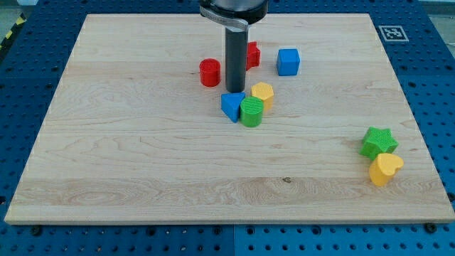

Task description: Place the yellow hexagon in between green blocks

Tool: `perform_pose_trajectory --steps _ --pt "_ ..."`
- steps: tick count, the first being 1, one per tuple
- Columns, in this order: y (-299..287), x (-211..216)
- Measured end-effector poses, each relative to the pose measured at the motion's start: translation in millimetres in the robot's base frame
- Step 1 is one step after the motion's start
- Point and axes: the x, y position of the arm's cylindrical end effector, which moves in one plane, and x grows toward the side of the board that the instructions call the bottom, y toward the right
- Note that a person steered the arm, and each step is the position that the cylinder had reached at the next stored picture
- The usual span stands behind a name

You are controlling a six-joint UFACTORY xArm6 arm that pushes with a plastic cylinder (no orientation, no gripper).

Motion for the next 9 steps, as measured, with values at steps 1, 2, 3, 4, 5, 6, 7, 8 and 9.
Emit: perform_pose_trajectory --steps 1,2,3,4,5,6,7,8,9 --pt "1.5 0.0" --pt "40.6 8.0" --pt "40.6 8.0" --pt "44.0 20.9" --pt "48.7 28.4" --pt "60.4 35.9" --pt "60.5 36.0" --pt "60.5 36.1" --pt "73.1 53.2"
